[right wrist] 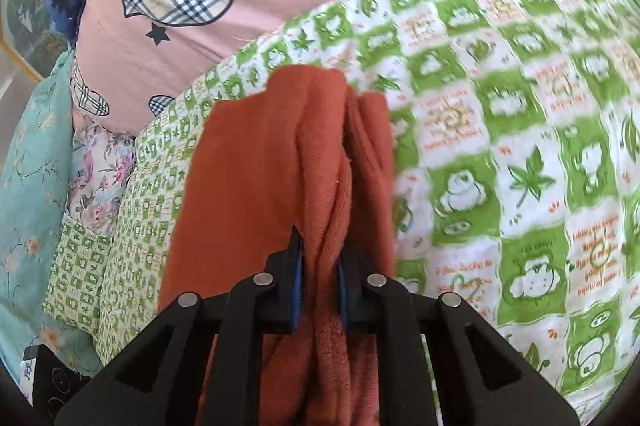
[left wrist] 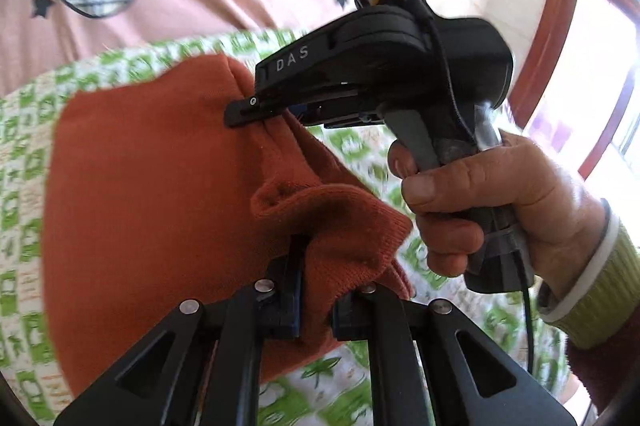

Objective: Fold small clothes

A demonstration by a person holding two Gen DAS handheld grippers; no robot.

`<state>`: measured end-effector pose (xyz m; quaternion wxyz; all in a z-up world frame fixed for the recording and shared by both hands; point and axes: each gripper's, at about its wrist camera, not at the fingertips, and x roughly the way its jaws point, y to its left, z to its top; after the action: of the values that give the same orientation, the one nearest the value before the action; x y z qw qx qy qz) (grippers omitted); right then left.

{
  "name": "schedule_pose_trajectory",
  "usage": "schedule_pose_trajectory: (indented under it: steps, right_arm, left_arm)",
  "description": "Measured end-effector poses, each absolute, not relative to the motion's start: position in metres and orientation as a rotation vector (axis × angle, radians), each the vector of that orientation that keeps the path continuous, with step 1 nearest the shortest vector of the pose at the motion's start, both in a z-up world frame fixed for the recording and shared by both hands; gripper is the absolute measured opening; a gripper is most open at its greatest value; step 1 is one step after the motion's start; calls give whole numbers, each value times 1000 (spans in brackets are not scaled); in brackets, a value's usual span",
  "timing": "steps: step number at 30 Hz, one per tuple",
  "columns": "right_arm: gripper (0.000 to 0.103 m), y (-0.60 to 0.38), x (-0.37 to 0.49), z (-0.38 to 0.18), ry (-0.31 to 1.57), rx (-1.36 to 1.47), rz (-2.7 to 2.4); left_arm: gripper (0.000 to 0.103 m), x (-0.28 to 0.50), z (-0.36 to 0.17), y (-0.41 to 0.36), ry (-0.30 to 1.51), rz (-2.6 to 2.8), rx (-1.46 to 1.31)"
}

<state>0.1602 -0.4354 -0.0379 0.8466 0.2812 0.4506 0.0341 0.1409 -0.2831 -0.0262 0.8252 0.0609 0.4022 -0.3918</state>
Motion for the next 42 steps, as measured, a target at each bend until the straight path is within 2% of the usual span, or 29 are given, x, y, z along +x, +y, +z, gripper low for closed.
schedule_pose_trajectory:
  steps: [5,7,9,11,13,14,15,19,23,32,33,34,35,36,39,42]
  right_arm:
    - [15,-439,155,-38,941,602,67]
    - [20,-438,154,-40,958,601,44]
    - [24,-437,145,-40,959,591,21]
    - [36,-437,133,-36,950,580,-12]
    - [68,-438,119,-32,945,570,-76]
    - [73,-439,112,-29,932,568,-96]
    - [73,-441,105,-27,914,583,-92]
    - [75,-441,90,-28,903,667,-38]
    - [75,-436,94,-37,931,693,0]
    - [74,-429,122,-63,963,781,107]
    - [64,-425,123,-63,965,782,132]
    - [45,-422,124,-65,976,785,142]
    - [42,-418,125,-69,996,790,144]
    - [38,-413,125,-69,1000,772,137]
    - [30,-401,120,-56,976,736,125]
    - [26,-379,115,-38,938,733,171]
  left_arm:
    - [10,148,-39,-287,894,-842,126]
    - [10,148,-38,-288,899,-859,116]
    - [22,154,-41,-286,929,-877,112]
    - [27,158,-46,-279,967,-893,105]
    - [43,155,-41,-262,985,-898,81]
    - [61,155,-38,-253,991,-891,67]
    - [74,154,-33,-244,990,-877,47]
    - [82,162,-18,-190,964,-788,-42]
    - [86,188,-18,-148,961,-682,-88]
    - [87,271,-76,-124,1159,-672,-280]
    - [87,279,-83,-126,1182,-685,-306]
    - [87,284,-88,-127,1170,-696,-330]
    - [85,285,-87,-129,1152,-703,-331]
    - [68,284,-85,-133,1141,-720,-323]
    - [39,280,-84,-144,1143,-718,-261]
    - [32,266,-65,-138,1085,-734,-235]
